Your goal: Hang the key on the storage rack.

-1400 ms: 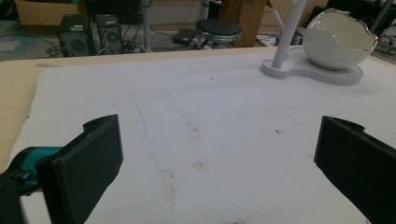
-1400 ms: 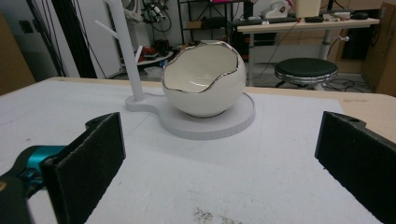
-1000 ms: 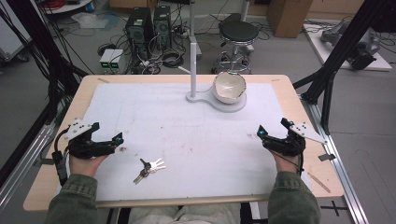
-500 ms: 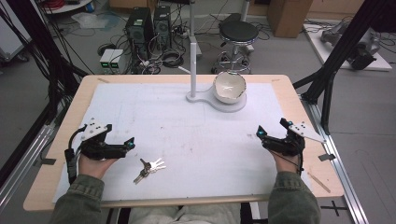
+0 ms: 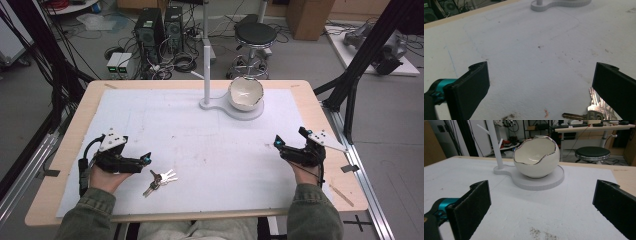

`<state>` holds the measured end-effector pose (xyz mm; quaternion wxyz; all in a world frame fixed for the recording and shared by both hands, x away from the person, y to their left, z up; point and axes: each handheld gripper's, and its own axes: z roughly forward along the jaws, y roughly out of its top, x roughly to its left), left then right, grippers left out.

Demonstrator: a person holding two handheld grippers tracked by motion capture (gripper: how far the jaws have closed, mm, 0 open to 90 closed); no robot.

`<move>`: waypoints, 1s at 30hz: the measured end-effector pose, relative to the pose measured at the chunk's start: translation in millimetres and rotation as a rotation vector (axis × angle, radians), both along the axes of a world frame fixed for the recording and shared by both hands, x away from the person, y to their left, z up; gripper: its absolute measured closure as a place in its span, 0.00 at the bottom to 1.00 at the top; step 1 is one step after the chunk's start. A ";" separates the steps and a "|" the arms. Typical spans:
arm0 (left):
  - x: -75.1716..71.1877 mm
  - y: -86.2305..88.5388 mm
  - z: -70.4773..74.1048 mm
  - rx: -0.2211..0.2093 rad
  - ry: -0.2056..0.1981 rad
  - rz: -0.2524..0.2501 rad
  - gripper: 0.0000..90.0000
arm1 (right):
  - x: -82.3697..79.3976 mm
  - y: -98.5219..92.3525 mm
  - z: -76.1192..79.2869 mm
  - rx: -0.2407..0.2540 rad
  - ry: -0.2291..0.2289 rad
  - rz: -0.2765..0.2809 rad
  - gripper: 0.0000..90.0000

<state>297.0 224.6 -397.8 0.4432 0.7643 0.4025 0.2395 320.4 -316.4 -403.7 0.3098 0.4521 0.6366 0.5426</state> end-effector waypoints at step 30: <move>4.2 -43.3 -16.0 0.155 0.168 -0.170 0.02 | 2.7 2.4 -2.0 -0.031 0.021 0.023 0.01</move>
